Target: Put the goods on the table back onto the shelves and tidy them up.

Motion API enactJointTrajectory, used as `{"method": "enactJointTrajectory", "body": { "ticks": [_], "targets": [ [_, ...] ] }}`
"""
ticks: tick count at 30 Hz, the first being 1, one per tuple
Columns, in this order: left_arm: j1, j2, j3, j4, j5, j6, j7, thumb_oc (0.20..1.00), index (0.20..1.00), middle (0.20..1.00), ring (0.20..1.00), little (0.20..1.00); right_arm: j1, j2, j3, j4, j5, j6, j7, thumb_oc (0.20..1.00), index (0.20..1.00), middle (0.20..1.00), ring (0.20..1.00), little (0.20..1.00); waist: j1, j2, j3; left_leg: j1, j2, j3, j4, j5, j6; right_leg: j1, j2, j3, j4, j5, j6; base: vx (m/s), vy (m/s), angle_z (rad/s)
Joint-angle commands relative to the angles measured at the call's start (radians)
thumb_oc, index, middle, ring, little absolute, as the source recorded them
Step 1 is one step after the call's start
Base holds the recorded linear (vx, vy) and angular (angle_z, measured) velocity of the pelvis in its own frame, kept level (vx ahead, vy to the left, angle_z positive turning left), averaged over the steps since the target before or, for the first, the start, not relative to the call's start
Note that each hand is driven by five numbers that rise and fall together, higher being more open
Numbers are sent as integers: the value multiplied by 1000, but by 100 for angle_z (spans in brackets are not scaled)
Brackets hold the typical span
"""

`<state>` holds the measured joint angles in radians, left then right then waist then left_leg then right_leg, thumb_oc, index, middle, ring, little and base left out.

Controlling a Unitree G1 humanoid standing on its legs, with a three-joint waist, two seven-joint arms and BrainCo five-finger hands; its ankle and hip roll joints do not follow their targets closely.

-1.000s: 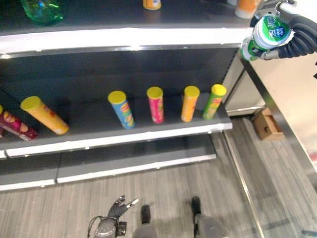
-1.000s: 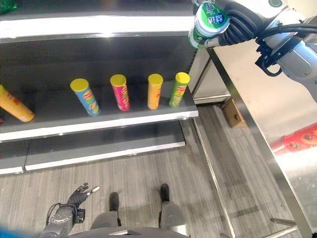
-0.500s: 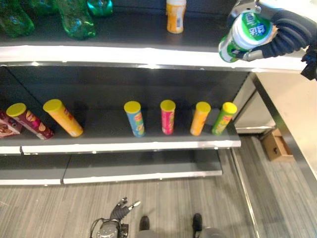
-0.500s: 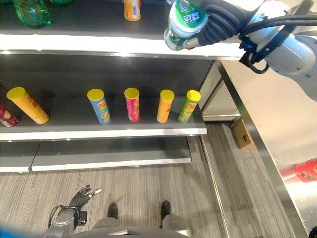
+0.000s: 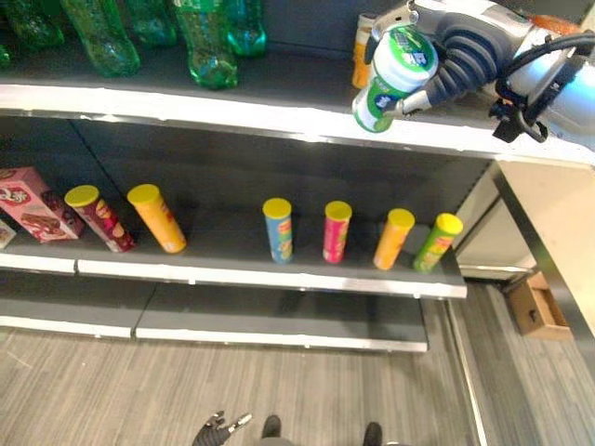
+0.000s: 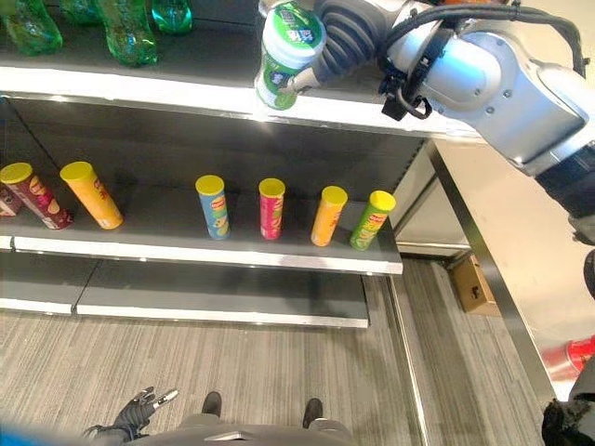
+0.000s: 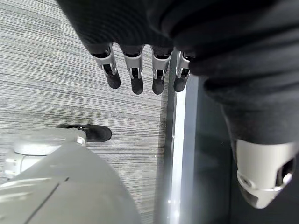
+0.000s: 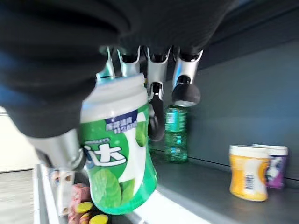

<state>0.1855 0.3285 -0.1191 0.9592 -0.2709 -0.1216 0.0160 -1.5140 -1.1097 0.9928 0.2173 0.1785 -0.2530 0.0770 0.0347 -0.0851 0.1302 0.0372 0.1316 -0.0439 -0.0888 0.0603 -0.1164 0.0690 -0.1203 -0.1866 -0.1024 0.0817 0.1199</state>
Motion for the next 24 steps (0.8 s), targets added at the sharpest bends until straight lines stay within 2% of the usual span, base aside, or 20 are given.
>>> {"method": "enactJointTrajectory", "body": {
  "ticks": [1,10,11,13,19,24],
  "targets": [
    [-90,88,-27,39,-22,-29,-2,1000,1000,1000,1000,1000,-178,-37,54,89,58,22,-9,200,200,200,200,200,31,-48,20,45,24,27,87,-140,-35,53,-68,-27,74,-130,54,1,-12,7],
    [-100,89,-35,62,-41,-26,-3,1000,1000,1000,1000,1000,-182,48,76,250,-21,59,-3,200,200,200,200,200,58,-51,17,38,25,-3,76,-128,-39,65,-64,-61,70,-134,51,0,-22,9],
    [-108,83,-50,64,-8,-52,22,1000,1000,1000,1000,1000,-143,49,56,232,-18,57,0,200,200,200,200,200,54,-51,18,37,26,-5,78,-128,-39,65,-64,-63,72,-135,51,-16,-23,15],
    [-99,97,-55,75,-5,-36,-22,1000,1000,1000,1000,1000,-164,63,58,250,-22,62,5,200,200,200,200,200,64,-53,19,31,25,-12,77,-126,-40,63,-65,-69,71,-135,51,-16,-7,16],
    [-96,101,-43,78,-9,-24,-27,1000,1000,1000,1000,1000,-168,89,99,327,-105,85,21,200,200,200,200,200,80,-50,27,22,24,-23,75,-122,-41,62,-66,-80,68,-132,53,-17,-12,9],
    [-94,101,-47,71,-10,-23,-32,1000,1000,1000,1000,1000,-148,102,85,395,-149,104,18,200,200,200,200,200,91,-48,28,17,24,-32,70,-116,-43,64,-64,-91,68,-134,53,12,-14,9]
  ]
}}
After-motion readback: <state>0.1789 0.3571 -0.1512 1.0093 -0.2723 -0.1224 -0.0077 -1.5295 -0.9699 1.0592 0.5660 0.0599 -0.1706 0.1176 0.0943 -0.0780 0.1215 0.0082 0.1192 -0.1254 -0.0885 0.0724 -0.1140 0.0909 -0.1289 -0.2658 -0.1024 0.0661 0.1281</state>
